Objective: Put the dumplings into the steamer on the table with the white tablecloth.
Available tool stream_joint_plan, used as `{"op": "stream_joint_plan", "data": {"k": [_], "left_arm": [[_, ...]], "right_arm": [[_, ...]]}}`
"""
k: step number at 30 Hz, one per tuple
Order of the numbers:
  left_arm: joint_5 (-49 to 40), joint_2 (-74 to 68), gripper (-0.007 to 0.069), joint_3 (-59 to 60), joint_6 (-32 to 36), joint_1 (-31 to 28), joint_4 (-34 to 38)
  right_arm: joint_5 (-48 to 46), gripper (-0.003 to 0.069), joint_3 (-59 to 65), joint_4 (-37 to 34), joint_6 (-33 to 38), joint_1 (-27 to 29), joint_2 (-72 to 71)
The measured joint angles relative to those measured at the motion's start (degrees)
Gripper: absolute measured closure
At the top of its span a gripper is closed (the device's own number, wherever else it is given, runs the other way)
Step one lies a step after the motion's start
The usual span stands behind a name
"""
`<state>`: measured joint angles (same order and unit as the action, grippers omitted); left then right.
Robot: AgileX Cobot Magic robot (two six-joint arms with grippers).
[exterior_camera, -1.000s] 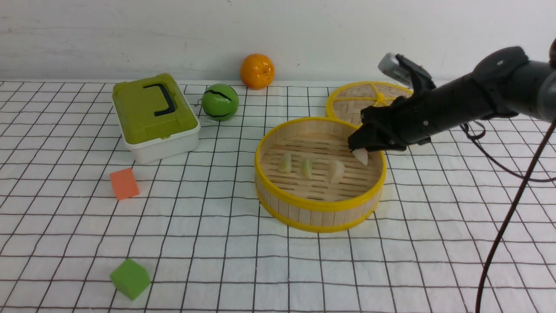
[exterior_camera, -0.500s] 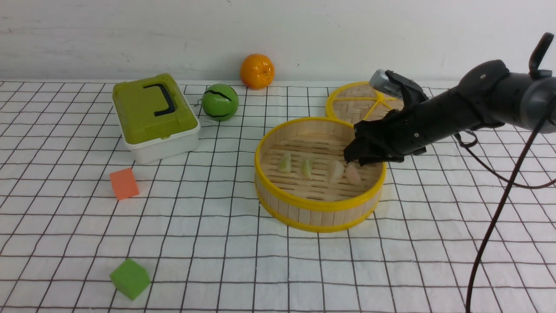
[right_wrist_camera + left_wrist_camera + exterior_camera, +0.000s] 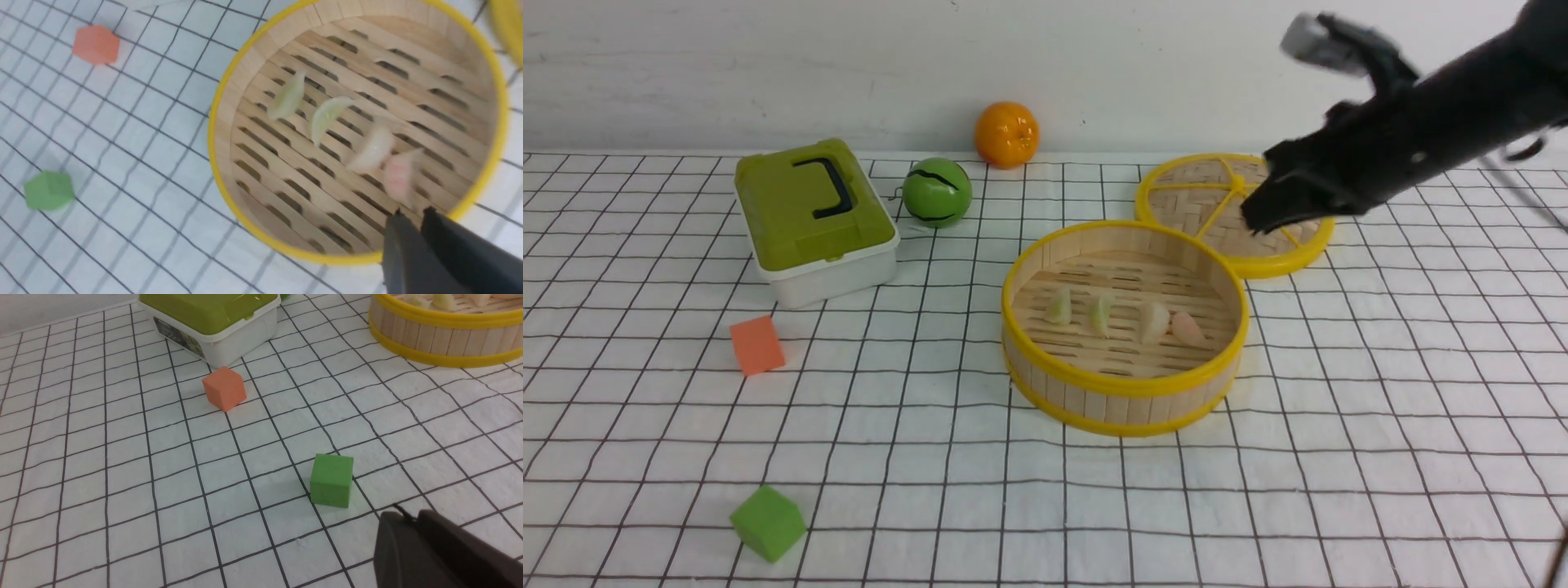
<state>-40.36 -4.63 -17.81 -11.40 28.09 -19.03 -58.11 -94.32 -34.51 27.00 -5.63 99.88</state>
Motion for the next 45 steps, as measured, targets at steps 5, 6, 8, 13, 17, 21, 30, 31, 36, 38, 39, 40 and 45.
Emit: {"op": "stream_joint_plan", "data": {"k": [5, 6, 8, 13, 17, 21, 30, 31, 36, 38, 39, 40, 45], "left_arm": [[0.0, 0.0, 0.0571, 0.0, 0.0, 0.0, 0.0], [0.0, 0.0, 0.0571, 0.0, 0.0, 0.0, 0.0], [0.0, 0.0, 0.0568, 0.0, 0.0, 0.0, 0.0], [0.0, 0.0, 0.0567, 0.0, 0.0, 0.0, 0.0], [0.0, 0.0, 0.0567, 0.0, 0.0, 0.0, 0.0], [0.0, 0.0, 0.0562, 0.0, 0.0, 0.0, 0.0], [0.0, 0.0, 0.055, 0.0, 0.0, 0.0, 0.0], [0.0, 0.0, 0.0548, 0.0, 0.0, 0.0, 0.0], [0.0, 0.0, 0.0542, 0.0, 0.0, 0.0, 0.0], [0.0, -0.1, 0.054, 0.0, 0.0, 0.0, 0.0], [0.0, -0.1, 0.0539, 0.0, 0.0, 0.0, 0.0], [0.0, -0.1, 0.0538, 0.0, 0.0, 0.0, 0.0], [0.0, -0.1, 0.0534, 0.0, 0.0, 0.0, -0.1]], "right_arm": [[-3.9, 0.0671, 5.8, 24.5, -10.9, -3.7, -13.9], [-4.0, 0.0669, 6.4, 26.2, -11.8, -4.0, -14.3], [-3.5, 0.0664, 13.9, 33.4, -16.3, -5.1, -19.7], [7.0, 0.0663, 32.4, 36.8, -22.0, -5.2, -33.9], [20.7, 0.0659, 48.3, 35.8, -23.3, -5.2, -45.6], [38.7, 0.0659, 63.9, 33.3, -23.3, -5.2, -57.7], [75.4, 0.0656, 86.5, 32.7, -23.3, -5.2, -69.4], [80.9, 0.0656, 89.8, 31.5, -23.3, -5.2, -69.8], [88.0, 0.0652, 95.3, 28.3, -23.3, -5.2, -69.8], [86.5, 0.065, 95.7, 26.9, -23.3, -5.2, -70.4], [86.2, 0.065, 95.7, 26.8, -23.3, -5.2, -70.7], [84.5, 0.0649, 95.8, 26.4, -23.3, -5.2, -71.8], [70.0, 0.0642, 95.8, 25.3, -23.3, -1.3, -84.3]]}}
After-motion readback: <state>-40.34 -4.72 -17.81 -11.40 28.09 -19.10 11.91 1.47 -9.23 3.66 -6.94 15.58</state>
